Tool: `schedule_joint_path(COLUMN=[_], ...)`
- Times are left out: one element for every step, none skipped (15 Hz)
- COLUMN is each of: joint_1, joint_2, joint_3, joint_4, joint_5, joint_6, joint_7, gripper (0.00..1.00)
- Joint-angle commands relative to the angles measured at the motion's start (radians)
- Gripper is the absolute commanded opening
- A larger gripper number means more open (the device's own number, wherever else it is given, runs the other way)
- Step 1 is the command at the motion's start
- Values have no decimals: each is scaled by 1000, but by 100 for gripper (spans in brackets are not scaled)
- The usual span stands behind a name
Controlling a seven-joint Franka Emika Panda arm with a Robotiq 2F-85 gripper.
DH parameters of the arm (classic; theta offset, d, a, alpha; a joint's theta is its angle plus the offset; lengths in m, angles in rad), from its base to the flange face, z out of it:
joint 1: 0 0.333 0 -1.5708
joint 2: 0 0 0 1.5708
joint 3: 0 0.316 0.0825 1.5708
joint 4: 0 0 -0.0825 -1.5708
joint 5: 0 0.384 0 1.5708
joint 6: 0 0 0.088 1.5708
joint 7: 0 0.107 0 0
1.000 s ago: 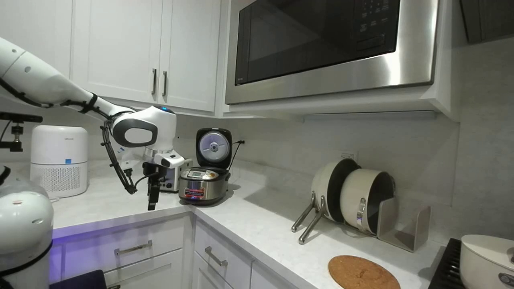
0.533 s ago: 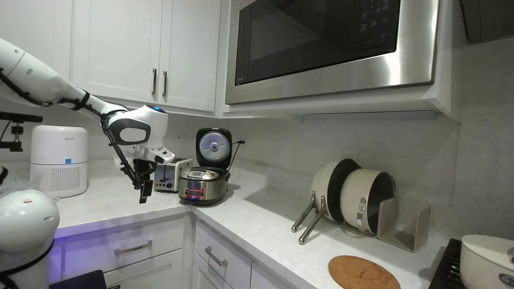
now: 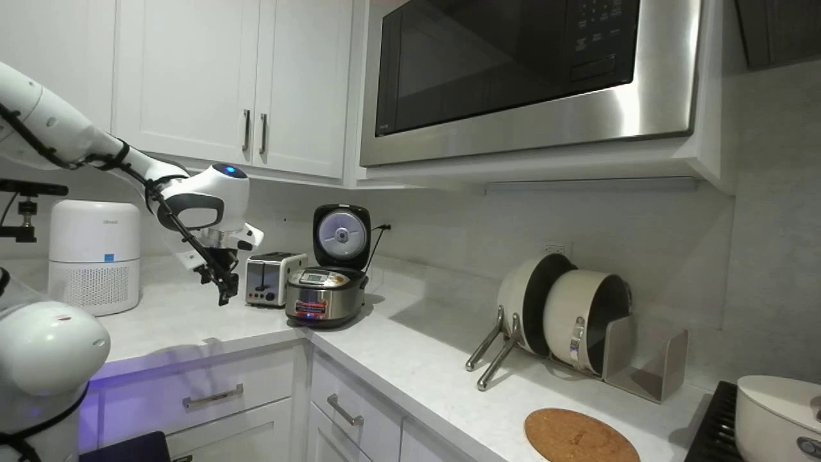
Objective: Turn the switch up on the toaster
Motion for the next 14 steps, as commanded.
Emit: schedule_joint_path(joint_1=[86,115,141,139,161,175,187,203,220,242,263,286,310,334], joint_2=[34,46,59,72,89,109,128,151,173,195,212,227,235,235], joint_3=[25,35,48,89,112,143,175,208,239,265,286,305,317,332], joint_4=[-1,-1,-2,-3,-4,-5,-6,-6,-6,-7,-7,-8,-8,-8], joint_5=[127,162,197,265,319,381,445,520,597,680,761,848,934,1023], joint_6=[140,178,219,252,297,343,389,446,498,547,586,624,657,692], joint_7=[-101,-135,-165,-220,-266,-322,-378,-447,-515,-591,-665,-745,-832,-915], gripper=[100,100,100,100,100,100,100,100,100,100,100,100,100,100])
